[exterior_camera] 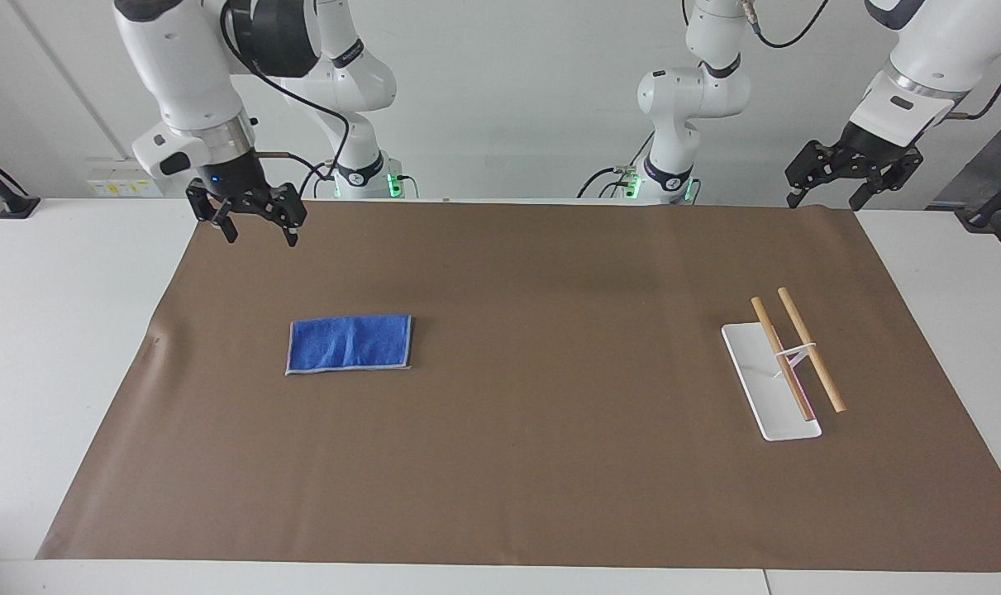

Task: Right arm passes towel to left arm to hang
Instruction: 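Grasp the blue towel edge with the right gripper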

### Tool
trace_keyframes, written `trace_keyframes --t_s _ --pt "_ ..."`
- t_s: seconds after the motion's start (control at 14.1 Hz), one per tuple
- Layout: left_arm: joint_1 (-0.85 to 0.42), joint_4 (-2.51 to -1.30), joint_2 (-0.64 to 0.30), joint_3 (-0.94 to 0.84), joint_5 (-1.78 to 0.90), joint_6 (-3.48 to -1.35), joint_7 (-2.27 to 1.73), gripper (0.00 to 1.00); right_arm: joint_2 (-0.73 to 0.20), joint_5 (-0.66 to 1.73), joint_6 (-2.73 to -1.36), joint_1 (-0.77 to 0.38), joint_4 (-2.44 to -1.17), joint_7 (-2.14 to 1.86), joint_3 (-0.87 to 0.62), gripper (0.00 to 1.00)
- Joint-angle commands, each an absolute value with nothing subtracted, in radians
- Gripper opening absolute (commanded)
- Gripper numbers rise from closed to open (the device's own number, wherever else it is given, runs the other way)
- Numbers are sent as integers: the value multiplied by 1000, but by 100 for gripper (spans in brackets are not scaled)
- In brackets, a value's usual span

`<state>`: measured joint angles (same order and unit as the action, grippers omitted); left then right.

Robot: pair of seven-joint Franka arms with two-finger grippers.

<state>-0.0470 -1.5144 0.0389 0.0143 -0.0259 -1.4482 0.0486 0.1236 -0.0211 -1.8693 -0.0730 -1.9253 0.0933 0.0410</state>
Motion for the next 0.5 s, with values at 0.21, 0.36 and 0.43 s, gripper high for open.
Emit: trace_keyframes --t_s 0.21,0.36,0.43 --pt "-41 -1545 64 9 -11 -1450 49 100 51 28 -2144 -81 -2132 39 37 100" --pt "-41 -1545 64 9 -11 -1450 49 100 -10 54 -2219 -81 -2155 -7 37 100" --pt "-41 -1545 66 9 -11 -1450 49 100 -38 67 -2265 -81 -2167 -29 37 100"
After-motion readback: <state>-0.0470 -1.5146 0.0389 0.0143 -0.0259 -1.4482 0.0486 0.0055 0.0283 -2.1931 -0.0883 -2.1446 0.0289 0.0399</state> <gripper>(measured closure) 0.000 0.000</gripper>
